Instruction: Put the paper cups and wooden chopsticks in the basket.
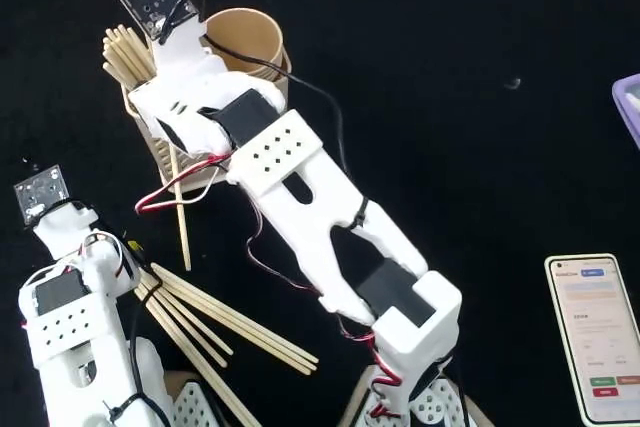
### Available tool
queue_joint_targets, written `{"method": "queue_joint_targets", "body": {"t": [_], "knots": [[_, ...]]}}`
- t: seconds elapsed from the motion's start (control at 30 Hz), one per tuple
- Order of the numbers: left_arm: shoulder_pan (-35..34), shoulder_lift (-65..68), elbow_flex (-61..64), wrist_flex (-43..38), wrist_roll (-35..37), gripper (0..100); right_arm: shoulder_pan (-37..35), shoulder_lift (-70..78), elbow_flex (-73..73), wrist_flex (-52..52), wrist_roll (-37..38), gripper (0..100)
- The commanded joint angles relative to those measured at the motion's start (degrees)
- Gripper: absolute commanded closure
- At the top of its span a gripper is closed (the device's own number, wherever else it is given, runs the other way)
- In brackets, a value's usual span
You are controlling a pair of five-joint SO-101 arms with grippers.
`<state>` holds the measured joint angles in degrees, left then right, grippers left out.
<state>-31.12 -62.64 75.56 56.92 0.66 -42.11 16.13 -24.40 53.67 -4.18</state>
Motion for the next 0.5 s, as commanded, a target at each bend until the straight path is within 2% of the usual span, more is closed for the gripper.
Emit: {"method": "queue_joint_targets", "body": {"t": [0.0,0.47], "knots": [[0.31,-0.62,-2.33,0.26,0.18,78,1.49,-1.54,-2.86,0.35,0.09,78.7],[0.31,-0.62,-2.33,0.26,0.18,78,2.29,2.77,-1.8,-0.09,0.44,78.7]]}}
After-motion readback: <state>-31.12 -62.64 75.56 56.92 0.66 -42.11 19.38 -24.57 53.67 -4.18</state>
